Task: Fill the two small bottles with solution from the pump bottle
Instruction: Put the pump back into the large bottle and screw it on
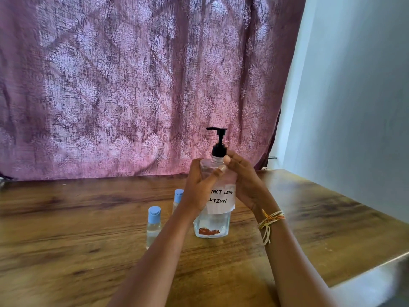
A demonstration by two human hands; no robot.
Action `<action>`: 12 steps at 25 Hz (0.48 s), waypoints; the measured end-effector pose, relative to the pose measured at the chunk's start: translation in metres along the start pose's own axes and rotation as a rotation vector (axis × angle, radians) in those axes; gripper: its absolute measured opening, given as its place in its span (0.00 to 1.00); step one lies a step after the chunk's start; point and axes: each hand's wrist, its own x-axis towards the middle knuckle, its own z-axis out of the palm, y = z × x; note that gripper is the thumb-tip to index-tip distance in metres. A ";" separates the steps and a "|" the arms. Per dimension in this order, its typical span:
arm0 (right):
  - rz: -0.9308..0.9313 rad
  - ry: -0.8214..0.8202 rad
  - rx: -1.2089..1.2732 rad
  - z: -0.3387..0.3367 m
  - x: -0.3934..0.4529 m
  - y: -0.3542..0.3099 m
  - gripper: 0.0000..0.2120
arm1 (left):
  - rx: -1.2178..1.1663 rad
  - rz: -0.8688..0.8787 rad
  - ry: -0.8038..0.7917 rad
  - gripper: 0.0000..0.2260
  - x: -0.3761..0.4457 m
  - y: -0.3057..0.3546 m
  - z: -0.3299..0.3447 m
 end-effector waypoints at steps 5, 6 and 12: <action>0.137 -0.045 -0.165 -0.015 -0.046 0.022 0.35 | -0.007 -0.028 -0.024 0.15 -0.002 -0.005 -0.005; 0.146 0.020 -0.302 -0.015 -0.054 0.026 0.34 | -0.032 -0.061 -0.031 0.17 -0.006 -0.006 -0.006; 0.138 0.117 -0.638 -0.017 -0.068 0.045 0.33 | 0.106 -0.207 -0.099 0.23 -0.034 -0.020 -0.017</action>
